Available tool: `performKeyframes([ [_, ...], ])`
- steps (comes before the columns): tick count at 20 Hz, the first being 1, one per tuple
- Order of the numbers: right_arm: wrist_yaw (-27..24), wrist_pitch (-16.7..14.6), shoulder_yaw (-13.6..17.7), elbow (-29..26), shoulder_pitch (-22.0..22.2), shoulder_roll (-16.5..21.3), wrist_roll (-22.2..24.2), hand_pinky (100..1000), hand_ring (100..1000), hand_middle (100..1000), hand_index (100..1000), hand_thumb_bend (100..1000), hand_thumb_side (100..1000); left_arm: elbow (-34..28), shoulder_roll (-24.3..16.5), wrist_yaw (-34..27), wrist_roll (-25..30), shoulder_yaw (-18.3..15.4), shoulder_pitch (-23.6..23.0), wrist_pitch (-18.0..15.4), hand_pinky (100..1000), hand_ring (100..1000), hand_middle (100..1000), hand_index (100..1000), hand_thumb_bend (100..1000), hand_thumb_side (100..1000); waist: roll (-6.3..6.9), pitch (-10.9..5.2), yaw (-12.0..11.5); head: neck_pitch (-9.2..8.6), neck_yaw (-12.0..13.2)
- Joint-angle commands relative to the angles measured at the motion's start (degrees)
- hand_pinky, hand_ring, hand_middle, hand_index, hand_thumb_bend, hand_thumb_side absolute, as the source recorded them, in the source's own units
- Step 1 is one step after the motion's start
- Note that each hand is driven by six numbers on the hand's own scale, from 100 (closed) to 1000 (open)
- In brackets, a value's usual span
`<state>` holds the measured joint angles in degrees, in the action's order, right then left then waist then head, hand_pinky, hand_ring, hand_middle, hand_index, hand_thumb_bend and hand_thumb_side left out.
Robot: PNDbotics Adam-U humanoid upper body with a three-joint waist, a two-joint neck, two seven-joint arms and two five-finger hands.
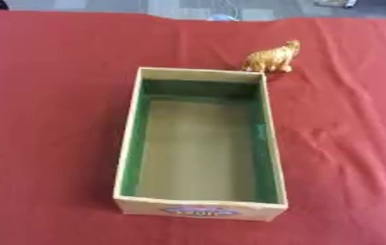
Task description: Pick up objects on the table and place them in the box.
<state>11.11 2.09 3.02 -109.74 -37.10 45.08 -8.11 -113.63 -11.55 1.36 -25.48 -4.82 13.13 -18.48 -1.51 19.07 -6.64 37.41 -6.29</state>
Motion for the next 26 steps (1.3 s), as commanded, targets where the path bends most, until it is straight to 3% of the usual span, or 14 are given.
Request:
performKeyframes([
  [1, 2.49, -0.65, -0.93, 4.51, -3.35, 3.01, 3.30, 868, 765, 725, 832, 100, 584, -0.97, -0.70, -0.31, 0.31, 0.22, 0.36, -0.05, 507, 504, 534, 706, 100, 764, -0.09, -0.94, -0.32, -0.64, -0.59],
  [5, 6.83, -3.27, -2.60, 11.36, -7.55, 4.26, 7.03, 880, 792, 758, 867, 100, 589, -0.97, -0.85, -0.51, 0.52, 0.32, 0.26, 0.08, 508, 504, 534, 706, 100, 765, -0.52, -1.11, -0.82, -0.62, -0.73],
  [6, 8.17, -4.26, -3.21, 13.07, -8.48, 4.54, 8.36, 885, 800, 770, 882, 100, 635, -0.97, -0.89, -0.55, 0.59, 0.36, 0.25, 0.11, 507, 504, 534, 706, 100, 763, -0.63, -1.13, -0.90, -0.66, -0.75],
  [12, 16.40, -11.37, -6.57, 23.61, -13.70, 5.03, 17.67, 898, 833, 824, 958, 100, 682, -0.97, -1.19, -0.69, 0.84, 0.54, 0.28, 0.15, 507, 503, 533, 707, 100, 762, -1.14, -1.12, -1.32, -1.02, -1.11],
  [15, 19.97, -14.72, -7.49, 28.09, -15.83, 4.47, 21.22, 911, 843, 793, 969, 100, 661, -0.97, -1.24, -0.79, 0.93, 0.67, 0.27, 0.24, 507, 503, 532, 709, 100, 764, -1.34, -1.06, -1.47, -1.16, -1.21],
  [20, 23.30, -19.92, -8.69, 34.53, -18.71, 3.30, 28.80, 927, 867, 822, 982, 100, 592, -0.97, -1.30, -0.89, 1.10, 0.80, 0.26, 0.37, 507, 502, 532, 707, 100, 765, -1.58, -1.06, -1.65, -1.44, -1.44],
  [23, 25.41, -22.67, -9.19, 36.74, -19.49, 2.84, 31.60, 932, 877, 835, 966, 100, 526, -0.97, -1.35, -0.92, 1.25, 0.89, 0.19, 0.42, 507, 503, 532, 708, 100, 766, -1.53, -1.15, -1.69, -1.57, -1.60],
  [26, 27.22, -24.71, -9.42, 37.90, -19.71, 2.71, 33.50, 936, 888, 853, 972, 100, 526, -0.97, -1.39, -1.02, 1.37, 0.95, 0.22, 0.39, 507, 502, 531, 708, 100, 767, -1.49, -1.22, -1.72, -1.72, -1.80],
])
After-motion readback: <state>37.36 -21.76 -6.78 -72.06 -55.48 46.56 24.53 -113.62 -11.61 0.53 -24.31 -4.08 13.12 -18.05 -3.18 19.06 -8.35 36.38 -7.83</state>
